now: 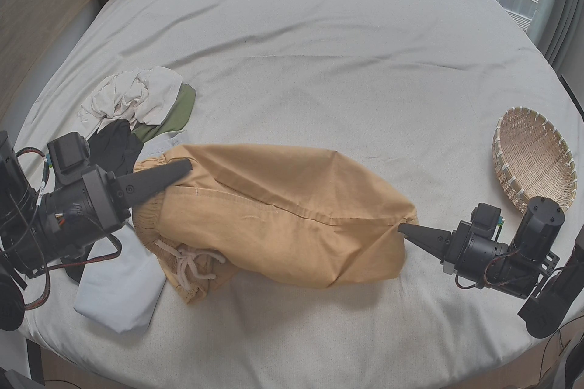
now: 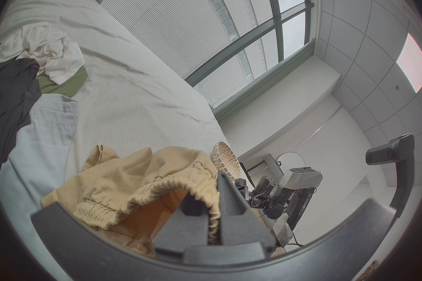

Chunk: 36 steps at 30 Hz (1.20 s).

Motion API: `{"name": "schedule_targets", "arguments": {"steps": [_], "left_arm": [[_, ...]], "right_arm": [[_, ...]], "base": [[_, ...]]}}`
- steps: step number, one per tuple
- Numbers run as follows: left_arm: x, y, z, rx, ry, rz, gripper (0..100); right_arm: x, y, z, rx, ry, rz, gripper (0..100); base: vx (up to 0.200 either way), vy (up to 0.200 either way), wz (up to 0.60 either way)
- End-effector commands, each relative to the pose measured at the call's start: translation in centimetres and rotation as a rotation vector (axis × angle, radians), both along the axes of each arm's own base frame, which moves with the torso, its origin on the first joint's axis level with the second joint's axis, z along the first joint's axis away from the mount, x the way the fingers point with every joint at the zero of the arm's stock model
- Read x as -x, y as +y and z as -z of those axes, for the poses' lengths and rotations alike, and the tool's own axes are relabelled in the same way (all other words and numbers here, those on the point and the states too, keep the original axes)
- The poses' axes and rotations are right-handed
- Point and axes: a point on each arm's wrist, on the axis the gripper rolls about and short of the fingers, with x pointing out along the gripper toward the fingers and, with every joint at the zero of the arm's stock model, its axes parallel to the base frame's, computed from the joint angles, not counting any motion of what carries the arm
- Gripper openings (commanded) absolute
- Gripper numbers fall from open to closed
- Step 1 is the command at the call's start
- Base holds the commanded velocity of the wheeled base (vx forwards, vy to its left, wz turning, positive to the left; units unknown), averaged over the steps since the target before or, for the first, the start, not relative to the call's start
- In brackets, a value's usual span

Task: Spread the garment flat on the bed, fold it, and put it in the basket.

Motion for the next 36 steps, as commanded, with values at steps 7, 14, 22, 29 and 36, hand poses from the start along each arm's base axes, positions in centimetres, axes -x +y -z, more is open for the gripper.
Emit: {"name": "schedule_targets", "arguments": {"steps": [7,14,22,29,36], "left_arm": [[-0.2,0.0,0.0,0.001,0.002,-0.002,0],[-0.4,0.2,-0.5,0.011,-0.011,-0.014,0],[-1.9,1.3,-1.0,0.015,-0.026,-0.080,0],[-2.3,1.6,-0.8,0.011,-0.018,-0.100,0],[-2.4,1.9,-0.8,0.011,-0.018,-0.110,0]], "right_arm": [[-1.3,0.8,0.2,-0.006,-0.013,-0.005,100],[-2.0,0.9,0.9,0.014,-0.008,0.004,100],[-2.3,0.5,0.7,0.022,-0.027,0.020,100],[-1.4,-0.7,0.0,0.020,-0.036,0.043,100],[-0.5,-0.8,-1.3,-0.006,-0.079,0.004,100]], "base": [[0.000,0.000,0.00],[0.000,0.000,0.00],[0.000,0.000,0.00],[0.000,0.000,0.00],[0.000,0.000,0.00]]}}
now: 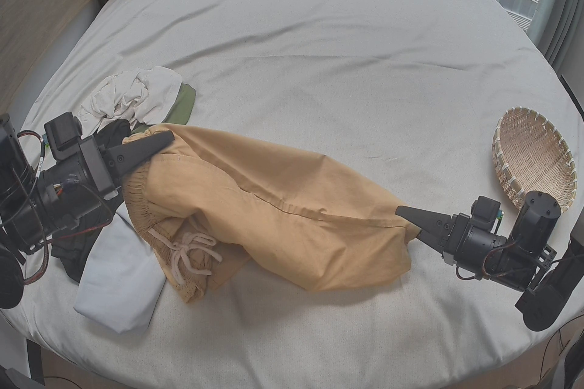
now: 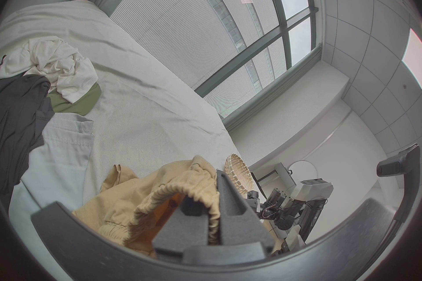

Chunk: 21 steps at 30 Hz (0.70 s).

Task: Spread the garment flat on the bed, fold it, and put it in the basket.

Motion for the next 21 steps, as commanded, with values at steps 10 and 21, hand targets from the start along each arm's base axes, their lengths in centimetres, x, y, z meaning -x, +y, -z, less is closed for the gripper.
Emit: {"name": "schedule_targets", "arguments": {"steps": [10,21], "left_arm": [[0.2,-0.1,0.3,-0.004,0.009,0.007,0],[0.5,-0.9,-0.1,0.004,-0.015,0.042,0]], "right_arm": [[0.6,0.3,-1.3,-0.030,-0.039,-0.056,100],[-1.3,1.3,0.9,-0.002,0.018,-0.063,100]], "base": [[0.000,0.000,0.00],[0.000,0.000,0.00]]}}
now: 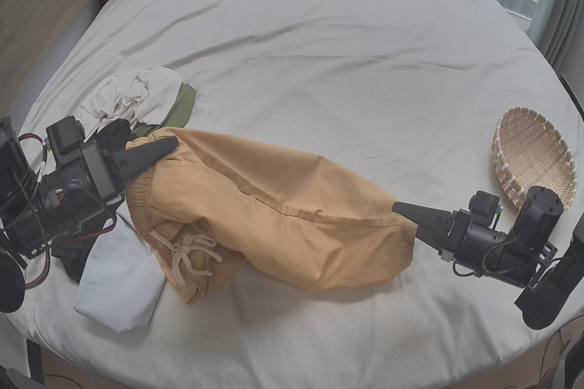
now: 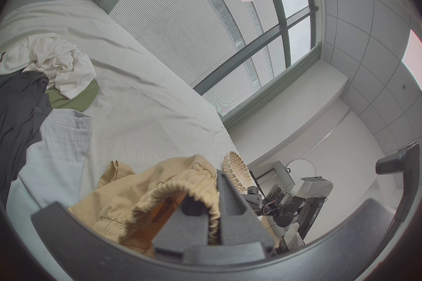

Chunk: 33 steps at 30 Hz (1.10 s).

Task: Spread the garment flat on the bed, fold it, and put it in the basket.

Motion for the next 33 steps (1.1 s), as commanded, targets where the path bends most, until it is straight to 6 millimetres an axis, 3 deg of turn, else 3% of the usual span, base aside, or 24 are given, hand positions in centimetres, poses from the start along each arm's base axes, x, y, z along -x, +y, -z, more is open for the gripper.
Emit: {"name": "schedule_targets", "arguments": {"steps": [1,9,16,33], "left_arm": [[0.1,-0.2,-0.3,0.008,-0.018,0.010,0],[0.0,-0.3,-0.4,0.011,-0.028,0.013,0],[0.0,-0.3,-0.5,0.013,-0.033,0.014,0],[0.0,-0.3,-0.8,0.027,-0.033,0.015,0]], "right_arm": [[-0.8,0.6,1.2,0.017,0.033,-0.010,100],[-1.2,1.9,1.5,0.022,0.021,-0.050,100],[-1.8,2.1,2.8,0.069,0.023,-0.051,100],[-3.0,2.4,3.1,0.077,-0.004,-0.045,100]], "base": [[0.000,0.000,0.00],[0.000,0.000,0.00],[0.000,0.000,0.00],[0.000,0.000,0.00]]}}
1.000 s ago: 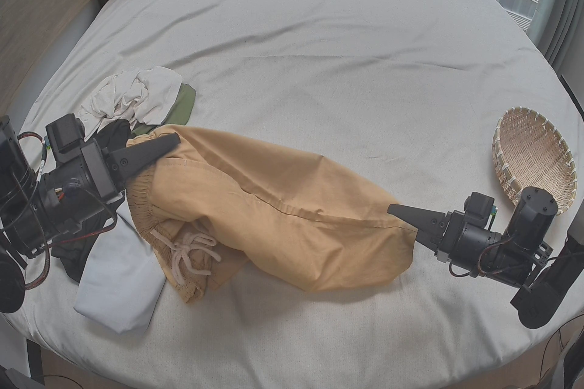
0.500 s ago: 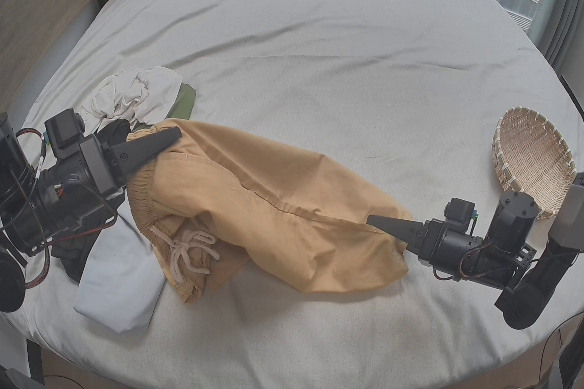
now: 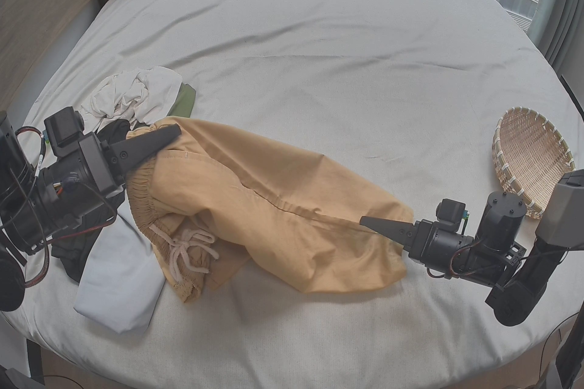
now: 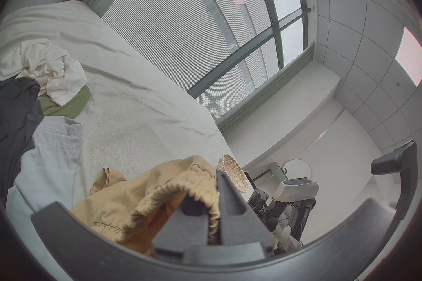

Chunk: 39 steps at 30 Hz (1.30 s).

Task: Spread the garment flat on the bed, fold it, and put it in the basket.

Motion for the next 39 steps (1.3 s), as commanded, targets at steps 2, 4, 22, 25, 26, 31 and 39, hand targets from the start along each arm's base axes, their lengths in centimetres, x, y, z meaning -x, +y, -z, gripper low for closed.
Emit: {"name": "schedule_targets", "arguments": {"steps": [2,4,22,25,26,31,39], "left_arm": [[0.1,0.0,-0.2,0.021,0.012,0.003,0],[0.1,0.0,-0.3,0.034,0.008,0.005,0],[0.5,0.0,0.3,0.041,0.008,0.012,0],[0.7,0.1,0.4,0.040,0.011,0.012,0],[1.1,0.1,0.5,0.039,0.014,0.015,0],[2.1,-0.3,0.9,0.032,0.019,0.048,0],[3.4,-1.2,0.6,0.036,0.000,0.112,0]], "right_arm": [[-0.3,0.1,0.3,0.006,-0.001,-0.001,100],[-0.4,0.2,0.3,0.004,-0.004,-0.002,100],[-0.1,-0.1,0.1,0.006,-0.004,0.005,0],[0.5,-0.4,-0.5,0.002,-0.014,0.005,0],[1.7,-0.9,-1.4,-0.006,-0.026,0.004,0],[4.0,-2.0,-3.2,-0.024,-0.061,0.003,0],[7.2,-3.4,-5.9,-0.070,-0.144,0.006,0]], "base": [[0.000,0.000,0.00],[0.000,0.000,0.00],[0.000,0.000,0.00],[0.000,0.000,0.00],[0.000,0.000,0.00],[0.000,0.000,0.00],[0.000,0.000,0.00]]}}
